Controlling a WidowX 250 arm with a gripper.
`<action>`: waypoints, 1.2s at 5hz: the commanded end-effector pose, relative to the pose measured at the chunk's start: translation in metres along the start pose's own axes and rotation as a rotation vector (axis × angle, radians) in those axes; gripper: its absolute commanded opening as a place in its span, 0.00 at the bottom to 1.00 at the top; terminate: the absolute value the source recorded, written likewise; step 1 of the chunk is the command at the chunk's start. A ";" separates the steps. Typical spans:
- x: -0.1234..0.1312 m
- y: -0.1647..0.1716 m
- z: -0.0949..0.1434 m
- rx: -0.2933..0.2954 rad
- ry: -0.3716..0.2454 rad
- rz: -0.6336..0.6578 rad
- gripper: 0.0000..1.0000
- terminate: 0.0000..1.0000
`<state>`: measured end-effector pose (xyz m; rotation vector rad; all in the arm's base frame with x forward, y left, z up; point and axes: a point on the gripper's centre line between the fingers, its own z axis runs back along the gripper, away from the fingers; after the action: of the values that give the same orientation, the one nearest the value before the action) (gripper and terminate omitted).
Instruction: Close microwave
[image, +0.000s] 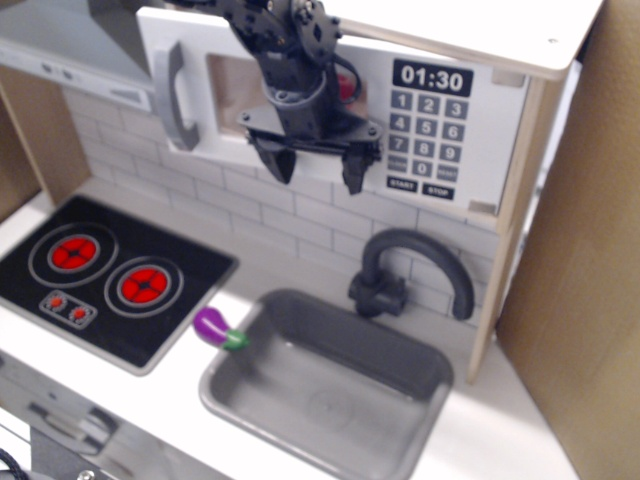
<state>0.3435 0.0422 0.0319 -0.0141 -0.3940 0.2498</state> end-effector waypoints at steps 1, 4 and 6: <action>0.029 0.005 0.004 0.009 -0.075 0.027 1.00 0.00; 0.028 0.008 0.007 0.004 -0.144 0.007 1.00 0.00; -0.004 0.007 0.020 -0.021 -0.087 -0.038 1.00 0.00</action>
<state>0.3224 0.0429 0.0290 -0.0265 -0.4110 0.2159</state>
